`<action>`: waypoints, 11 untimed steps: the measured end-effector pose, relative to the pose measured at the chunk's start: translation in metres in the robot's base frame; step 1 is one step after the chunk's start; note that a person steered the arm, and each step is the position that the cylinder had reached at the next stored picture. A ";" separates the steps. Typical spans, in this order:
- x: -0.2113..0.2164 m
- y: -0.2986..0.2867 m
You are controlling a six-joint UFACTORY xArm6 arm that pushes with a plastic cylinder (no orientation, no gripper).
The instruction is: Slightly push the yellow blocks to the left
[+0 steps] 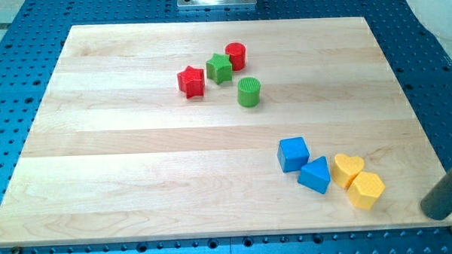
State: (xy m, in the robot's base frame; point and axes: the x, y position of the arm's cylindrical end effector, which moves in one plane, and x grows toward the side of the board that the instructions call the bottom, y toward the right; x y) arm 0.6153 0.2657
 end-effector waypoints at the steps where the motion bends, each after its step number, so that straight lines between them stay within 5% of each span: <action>1: 0.003 -0.008; 11: 0.000 -0.068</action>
